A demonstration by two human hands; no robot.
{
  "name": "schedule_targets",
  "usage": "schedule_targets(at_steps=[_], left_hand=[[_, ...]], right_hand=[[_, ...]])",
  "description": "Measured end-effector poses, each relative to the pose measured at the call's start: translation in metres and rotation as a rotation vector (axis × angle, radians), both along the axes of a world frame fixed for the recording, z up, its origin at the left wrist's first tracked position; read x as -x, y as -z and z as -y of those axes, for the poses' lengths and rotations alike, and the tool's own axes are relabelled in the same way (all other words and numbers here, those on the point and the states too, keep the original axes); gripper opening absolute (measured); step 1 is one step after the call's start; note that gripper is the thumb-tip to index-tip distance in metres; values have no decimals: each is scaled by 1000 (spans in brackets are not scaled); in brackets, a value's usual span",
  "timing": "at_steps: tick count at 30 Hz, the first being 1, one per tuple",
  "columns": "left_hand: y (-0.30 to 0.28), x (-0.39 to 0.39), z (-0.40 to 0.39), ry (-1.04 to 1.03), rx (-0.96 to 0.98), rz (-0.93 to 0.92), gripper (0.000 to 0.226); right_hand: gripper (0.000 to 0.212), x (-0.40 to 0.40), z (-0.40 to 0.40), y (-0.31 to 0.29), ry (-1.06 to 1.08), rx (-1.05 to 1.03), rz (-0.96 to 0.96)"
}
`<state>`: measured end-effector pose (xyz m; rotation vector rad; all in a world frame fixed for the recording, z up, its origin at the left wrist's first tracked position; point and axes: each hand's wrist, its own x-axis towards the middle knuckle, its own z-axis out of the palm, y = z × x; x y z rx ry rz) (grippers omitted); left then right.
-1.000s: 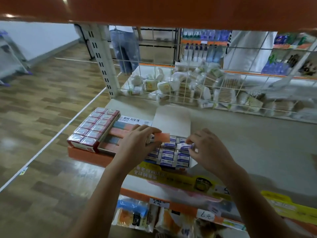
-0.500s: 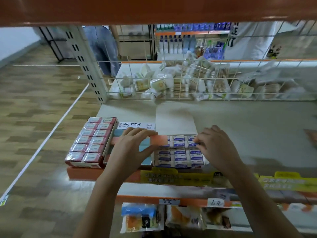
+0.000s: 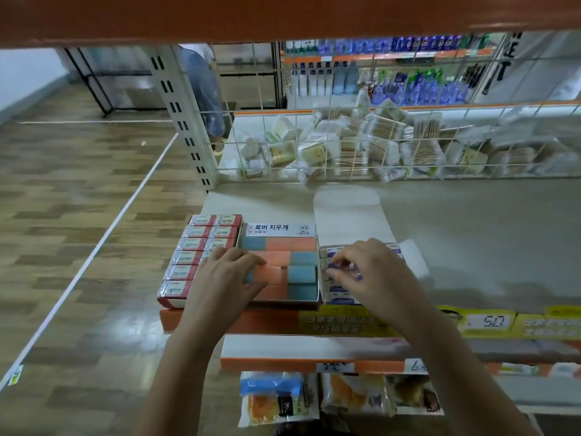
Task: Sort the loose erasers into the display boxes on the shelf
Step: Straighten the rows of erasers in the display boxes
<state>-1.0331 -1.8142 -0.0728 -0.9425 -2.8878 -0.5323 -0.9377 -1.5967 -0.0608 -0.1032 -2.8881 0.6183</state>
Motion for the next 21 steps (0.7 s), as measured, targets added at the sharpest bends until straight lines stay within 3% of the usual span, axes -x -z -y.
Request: schedule_targets(at_steps=[13,21], left_hand=[[1,9,-11,141,54,71,36],[-45,9,-71,351,-132,-64,25]], right_hand=[[23,5,29,10,120,108,78],[18,-33,-16,-13,338,36,-59]])
